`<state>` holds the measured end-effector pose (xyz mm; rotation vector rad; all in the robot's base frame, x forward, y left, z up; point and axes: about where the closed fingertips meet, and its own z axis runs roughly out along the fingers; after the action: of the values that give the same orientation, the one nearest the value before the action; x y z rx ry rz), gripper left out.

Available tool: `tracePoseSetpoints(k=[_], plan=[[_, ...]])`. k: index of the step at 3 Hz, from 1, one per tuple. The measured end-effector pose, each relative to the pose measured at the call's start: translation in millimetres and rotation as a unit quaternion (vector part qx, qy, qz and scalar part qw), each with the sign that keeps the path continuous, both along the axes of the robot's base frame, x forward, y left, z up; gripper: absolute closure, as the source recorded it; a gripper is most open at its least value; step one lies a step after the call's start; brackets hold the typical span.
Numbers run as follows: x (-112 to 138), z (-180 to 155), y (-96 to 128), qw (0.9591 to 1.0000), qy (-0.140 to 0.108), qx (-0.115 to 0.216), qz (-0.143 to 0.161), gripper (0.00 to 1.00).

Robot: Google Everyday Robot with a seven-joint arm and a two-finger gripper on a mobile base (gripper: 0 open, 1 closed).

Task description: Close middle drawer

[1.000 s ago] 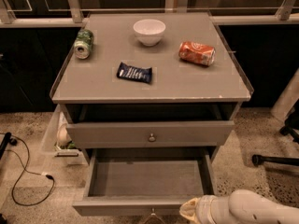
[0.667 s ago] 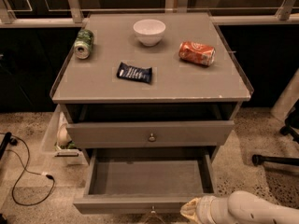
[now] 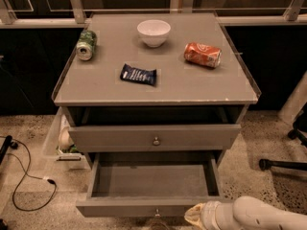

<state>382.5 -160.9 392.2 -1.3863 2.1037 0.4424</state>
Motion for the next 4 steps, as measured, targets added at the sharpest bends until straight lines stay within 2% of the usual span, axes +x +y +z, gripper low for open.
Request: tracePoseSetpoints(k=[2,3,4], plan=[[0.0,0.0,0.0,1.0,0.0,0.0,0.0,0.12],[10.3,-0.2,4.3,0.9998,-0.013,-0.01,0.014,0.0],[55.9,10.5,7.7,0.9978,-0.051,-0.033,0.027,0.19]])
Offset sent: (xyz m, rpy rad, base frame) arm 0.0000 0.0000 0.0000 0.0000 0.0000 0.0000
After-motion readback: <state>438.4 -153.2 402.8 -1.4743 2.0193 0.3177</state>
